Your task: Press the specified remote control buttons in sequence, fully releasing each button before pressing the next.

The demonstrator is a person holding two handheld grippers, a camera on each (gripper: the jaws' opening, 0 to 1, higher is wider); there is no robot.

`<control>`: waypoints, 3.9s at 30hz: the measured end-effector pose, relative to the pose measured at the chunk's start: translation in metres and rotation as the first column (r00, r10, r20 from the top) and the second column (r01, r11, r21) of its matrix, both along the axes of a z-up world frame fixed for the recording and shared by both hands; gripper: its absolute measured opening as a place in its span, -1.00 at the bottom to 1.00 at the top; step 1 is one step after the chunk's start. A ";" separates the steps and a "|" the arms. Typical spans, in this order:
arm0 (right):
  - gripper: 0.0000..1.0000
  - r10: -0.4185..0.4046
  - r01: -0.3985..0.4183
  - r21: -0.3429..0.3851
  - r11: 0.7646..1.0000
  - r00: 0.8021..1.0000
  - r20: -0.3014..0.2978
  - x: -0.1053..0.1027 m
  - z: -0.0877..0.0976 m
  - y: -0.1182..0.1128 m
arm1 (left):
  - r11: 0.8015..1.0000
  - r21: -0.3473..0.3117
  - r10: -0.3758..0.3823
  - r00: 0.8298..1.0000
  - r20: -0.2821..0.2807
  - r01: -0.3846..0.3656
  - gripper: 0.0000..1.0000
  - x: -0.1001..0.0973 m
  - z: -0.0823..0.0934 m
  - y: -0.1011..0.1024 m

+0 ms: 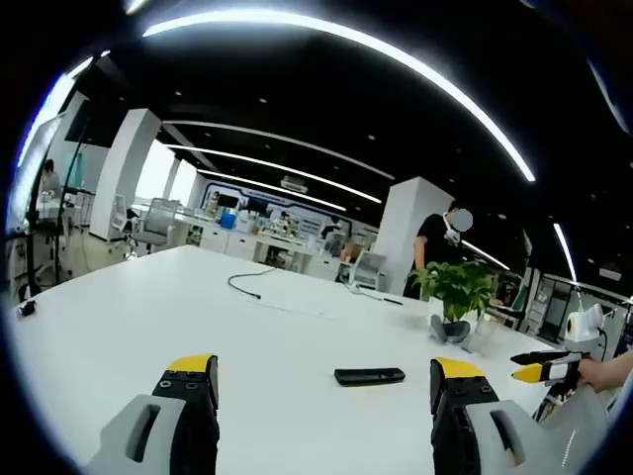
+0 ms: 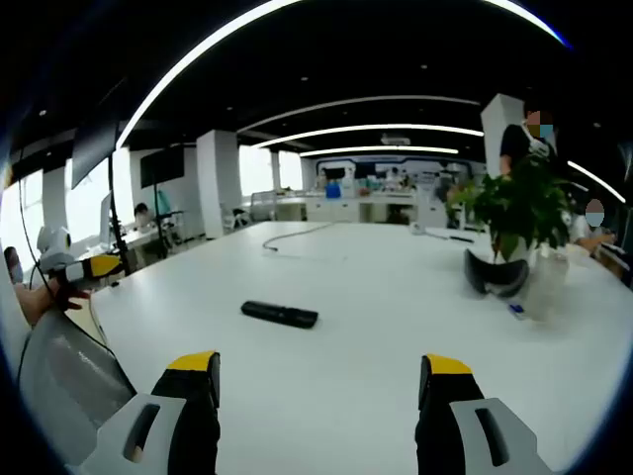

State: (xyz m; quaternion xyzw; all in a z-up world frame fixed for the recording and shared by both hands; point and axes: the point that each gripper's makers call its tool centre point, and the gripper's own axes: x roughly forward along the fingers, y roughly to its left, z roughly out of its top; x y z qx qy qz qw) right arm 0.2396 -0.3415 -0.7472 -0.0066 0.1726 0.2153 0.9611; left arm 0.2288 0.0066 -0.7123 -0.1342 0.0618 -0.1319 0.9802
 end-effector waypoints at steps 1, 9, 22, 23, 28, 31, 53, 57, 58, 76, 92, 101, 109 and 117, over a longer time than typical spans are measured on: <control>0.63 -0.004 0.004 0.002 1.000 1.000 0.003 0.000 0.001 -0.001 | 1.000 0.003 -0.001 1.000 0.000 0.001 0.84 0.000 0.000 0.000; 0.63 0.002 -0.002 0.002 1.000 1.000 -0.003 0.000 -0.001 0.001 | 1.000 0.011 -0.010 1.000 0.007 0.009 0.84 -0.001 0.001 -0.002; 0.62 -0.009 0.009 -0.007 1.000 1.000 -0.006 -0.001 -0.002 -0.001 | 1.000 0.001 -0.008 1.000 0.025 0.008 0.83 -0.003 0.005 -0.002; 0.62 -0.009 0.009 -0.008 1.000 1.000 -0.006 -0.001 -0.003 -0.001 | 1.000 0.001 -0.007 1.000 0.026 0.007 0.83 -0.003 0.006 -0.002; 0.63 -0.011 0.011 -0.018 1.000 1.000 -0.007 -0.001 -0.003 -0.002 | 1.000 0.002 0.002 1.000 0.030 -0.002 0.84 -0.004 0.006 0.000; 0.63 -0.022 0.022 -0.013 1.000 1.000 -0.004 -0.002 -0.003 -0.004 | 1.000 0.002 0.005 1.000 0.026 -0.005 0.84 -0.005 0.006 0.001; 0.62 -0.042 0.042 -0.004 0.999 0.999 0.017 -0.001 0.001 -0.007 | 0.999 0.029 -0.037 0.999 0.003 0.037 0.83 -0.005 0.000 -0.008; 0.63 -0.037 0.038 -0.008 0.999 0.999 0.022 -0.002 0.002 -0.006 | 0.998 0.039 -0.044 0.999 -0.005 0.045 0.83 -0.005 -0.002 -0.009; 0.63 -0.038 0.038 -0.008 0.999 0.999 0.022 -0.001 0.002 -0.006 | 0.998 0.039 -0.045 0.999 -0.013 0.045 0.83 -0.004 -0.004 -0.009; 0.64 -0.113 0.111 0.036 0.993 0.993 0.031 0.002 0.009 -0.017 | 0.994 0.087 0.072 0.996 -0.058 -0.067 0.85 0.001 -0.015 0.016; 0.59 -0.109 0.108 0.033 0.994 0.994 0.021 0.000 0.010 -0.011 | 0.988 0.150 0.055 0.996 -0.065 -0.045 0.89 0.000 -0.011 0.008; 0.52 -0.061 0.060 0.027 0.998 0.998 0.007 -0.002 0.007 -0.004 | 0.974 0.224 0.031 0.973 -0.227 0.021 0.92 0.001 -0.034 0.002; 0.48 -0.041 0.040 0.045 0.998 0.999 0.005 -0.002 0.007 -0.003 | 0.956 0.246 -0.069 0.934 -0.350 0.163 0.76 0.015 -0.045 -0.013; 0.49 -0.043 0.043 0.032 0.999 0.999 -0.006 -0.002 0.003 -0.006 | 0.949 0.192 -0.150 0.896 -0.419 0.248 0.67 0.031 -0.057 -0.028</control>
